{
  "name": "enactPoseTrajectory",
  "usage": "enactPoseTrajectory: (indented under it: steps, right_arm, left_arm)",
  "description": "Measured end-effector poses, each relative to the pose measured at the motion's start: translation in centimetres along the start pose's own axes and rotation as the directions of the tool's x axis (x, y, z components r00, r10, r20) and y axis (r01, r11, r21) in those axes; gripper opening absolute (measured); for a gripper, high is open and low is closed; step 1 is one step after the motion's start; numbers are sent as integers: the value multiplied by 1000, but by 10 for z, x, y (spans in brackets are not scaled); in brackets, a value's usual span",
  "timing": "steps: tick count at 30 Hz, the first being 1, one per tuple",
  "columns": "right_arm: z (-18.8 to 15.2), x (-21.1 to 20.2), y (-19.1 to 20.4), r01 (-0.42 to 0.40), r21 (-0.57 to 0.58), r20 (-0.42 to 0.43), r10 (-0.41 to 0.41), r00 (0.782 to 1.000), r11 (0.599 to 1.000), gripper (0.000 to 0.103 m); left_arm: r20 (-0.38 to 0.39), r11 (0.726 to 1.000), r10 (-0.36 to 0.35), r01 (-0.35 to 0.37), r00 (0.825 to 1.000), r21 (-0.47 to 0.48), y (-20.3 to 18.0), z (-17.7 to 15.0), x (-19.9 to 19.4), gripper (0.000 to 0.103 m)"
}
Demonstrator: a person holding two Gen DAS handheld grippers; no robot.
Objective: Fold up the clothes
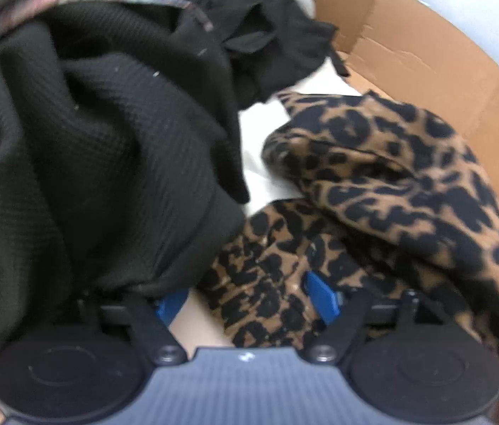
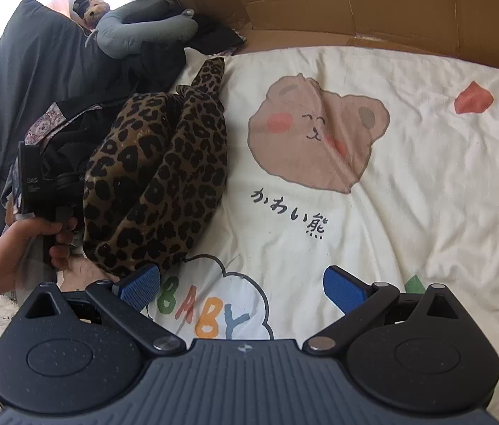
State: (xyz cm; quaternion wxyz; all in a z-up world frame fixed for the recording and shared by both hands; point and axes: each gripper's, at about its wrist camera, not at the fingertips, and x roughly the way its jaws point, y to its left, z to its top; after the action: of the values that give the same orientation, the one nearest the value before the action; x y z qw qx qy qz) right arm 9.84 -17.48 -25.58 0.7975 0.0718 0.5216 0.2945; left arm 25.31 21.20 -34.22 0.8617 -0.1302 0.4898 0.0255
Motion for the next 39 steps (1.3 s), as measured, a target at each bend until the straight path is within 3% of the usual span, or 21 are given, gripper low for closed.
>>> enactPoseTrajectory:
  steps: [5, 8, 9, 17, 24, 29, 35, 39]
  right_arm:
    - [-3, 1, -1, 7, 0, -8, -7, 1000, 1000, 101]
    - [-2, 1, -3, 14, 9, -5, -14, 1000, 1000, 101]
    - [-2, 0, -4, 15, 10, -4, -15, 1000, 1000, 101]
    - [-2, 3, 0, 12, 3, -12, -12, 1000, 1000, 101]
    - [-5, 6, -5, 18, 11, -20, -18, 1000, 1000, 101]
    - [-6, 11, -4, 22, 7, -35, -22, 999, 1000, 101]
    - [-4, 13, -1, 9, 15, -19, -9, 1000, 1000, 101]
    - [-4, 16, 1, -2, 22, -19, 3, 1000, 1000, 101]
  left_arm:
    - [26, 1000, 5, -4, 1000, -3, -1, -2, 0, 63]
    - [60, 1000, 24, -23, 998, -4, 1, -5, -11, 35]
    - [63, 1000, 28, -28, 998, -3, 4, -5, -14, 10]
    - [41, 1000, -15, 16, 999, -20, 17, -9, -18, 11]
    - [45, 1000, -30, 30, 999, 2, 18, -9, -8, 24]
    - [54, 996, -89, 90, 995, -11, 24, -7, -16, 24]
    - [41, 986, -159, 157, 986, 53, 18, -12, -31, 24]
    - [18, 987, -155, 154, 988, 42, 18, -6, -20, 24]
